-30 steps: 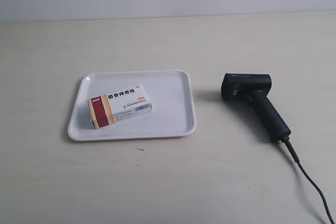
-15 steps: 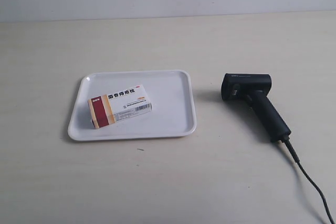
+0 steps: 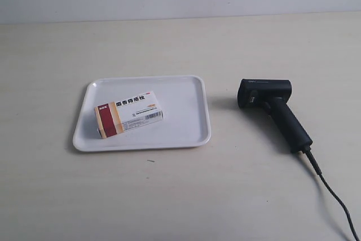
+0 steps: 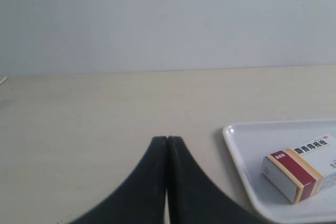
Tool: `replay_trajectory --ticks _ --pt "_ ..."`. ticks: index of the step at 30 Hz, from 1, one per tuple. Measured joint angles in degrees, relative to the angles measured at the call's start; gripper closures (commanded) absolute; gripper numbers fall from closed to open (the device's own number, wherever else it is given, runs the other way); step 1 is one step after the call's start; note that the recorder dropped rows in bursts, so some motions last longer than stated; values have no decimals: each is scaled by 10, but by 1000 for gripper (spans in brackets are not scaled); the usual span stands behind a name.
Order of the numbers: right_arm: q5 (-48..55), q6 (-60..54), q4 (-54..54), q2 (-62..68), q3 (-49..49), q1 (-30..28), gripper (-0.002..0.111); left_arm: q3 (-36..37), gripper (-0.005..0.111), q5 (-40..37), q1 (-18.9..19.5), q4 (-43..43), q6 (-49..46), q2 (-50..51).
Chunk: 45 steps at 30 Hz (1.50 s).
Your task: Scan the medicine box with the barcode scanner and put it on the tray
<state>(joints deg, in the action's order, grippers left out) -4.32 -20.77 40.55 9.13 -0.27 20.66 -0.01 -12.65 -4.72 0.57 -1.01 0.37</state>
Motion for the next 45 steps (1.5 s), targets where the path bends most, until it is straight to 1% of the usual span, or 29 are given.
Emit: replay_trajectory --ticks 4,18,19,21,25,28,32,40,42,45 --pt "0 0 0 0 0 0 108 0 106 -16 0 0 0 0" --pt "0 -2 -3 0 0 0 108 0 106 -19 0 0 0 0" --pt "0 -3 -24 0 0 0 108 0 106 -19 0 0 0 0" --pt "16 29 -132 0 0 0 108 0 106 -19 0 0 0 0" --pt "55 174 -311 0 0 0 108 0 106 -19 0 0 0 0" --pt "85 254 -389 0 0 0 108 0 106 -19 0 0 0 0" --pt "96 281 -411 0 0 0 108 0 106 -19 0 0 0 0" --pt "98 287 -415 -2 0 0 108 0 106 -20 0 0 0 0" --pt "98 287 -415 -13 0 -22 108 0 106 -20 0 0 0 0" --pt "99 287 -415 -43 0 -105 108 0 106 -20 0 0 0 0"
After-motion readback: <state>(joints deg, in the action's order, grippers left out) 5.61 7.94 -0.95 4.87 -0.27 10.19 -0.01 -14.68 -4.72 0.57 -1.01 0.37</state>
